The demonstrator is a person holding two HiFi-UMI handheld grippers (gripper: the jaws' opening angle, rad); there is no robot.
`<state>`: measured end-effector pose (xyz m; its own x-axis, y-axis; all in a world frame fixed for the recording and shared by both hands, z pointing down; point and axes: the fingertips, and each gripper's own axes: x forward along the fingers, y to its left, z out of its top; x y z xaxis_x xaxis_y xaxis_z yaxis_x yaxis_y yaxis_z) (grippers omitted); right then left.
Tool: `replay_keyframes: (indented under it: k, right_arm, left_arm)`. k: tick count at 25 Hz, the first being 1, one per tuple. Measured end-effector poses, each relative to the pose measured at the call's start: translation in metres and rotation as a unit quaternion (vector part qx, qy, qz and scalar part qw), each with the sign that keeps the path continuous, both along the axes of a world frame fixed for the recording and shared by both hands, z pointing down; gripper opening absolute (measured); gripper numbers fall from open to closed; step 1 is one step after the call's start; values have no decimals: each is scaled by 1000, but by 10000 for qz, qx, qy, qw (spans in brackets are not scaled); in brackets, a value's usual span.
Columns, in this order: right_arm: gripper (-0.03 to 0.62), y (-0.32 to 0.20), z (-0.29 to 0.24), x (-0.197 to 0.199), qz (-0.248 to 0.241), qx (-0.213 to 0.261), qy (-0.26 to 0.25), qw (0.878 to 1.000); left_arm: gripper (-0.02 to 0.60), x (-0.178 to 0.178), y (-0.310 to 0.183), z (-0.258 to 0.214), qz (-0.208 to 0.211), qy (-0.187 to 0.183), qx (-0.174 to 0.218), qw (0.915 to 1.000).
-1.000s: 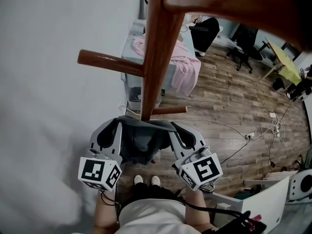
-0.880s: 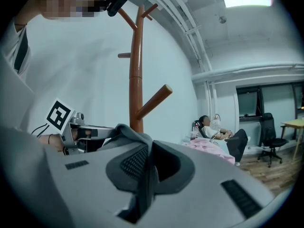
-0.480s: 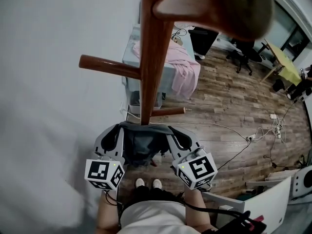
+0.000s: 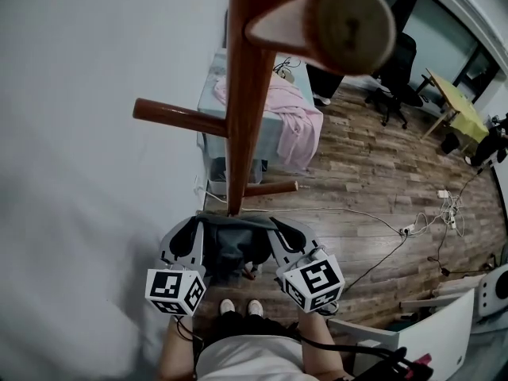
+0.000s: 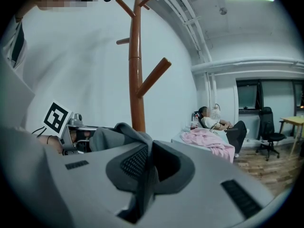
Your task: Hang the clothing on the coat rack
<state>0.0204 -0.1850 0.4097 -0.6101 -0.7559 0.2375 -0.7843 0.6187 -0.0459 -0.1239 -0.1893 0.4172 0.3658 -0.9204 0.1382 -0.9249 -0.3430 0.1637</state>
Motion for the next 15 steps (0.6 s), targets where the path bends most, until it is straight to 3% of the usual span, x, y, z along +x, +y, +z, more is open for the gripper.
replay_keyframes:
  k: [15]
  right_arm:
    - [25,0,26,-7,-44,-236,44,9997]
  left_arm:
    - [46,3,6,32,-116,595,-108,9981]
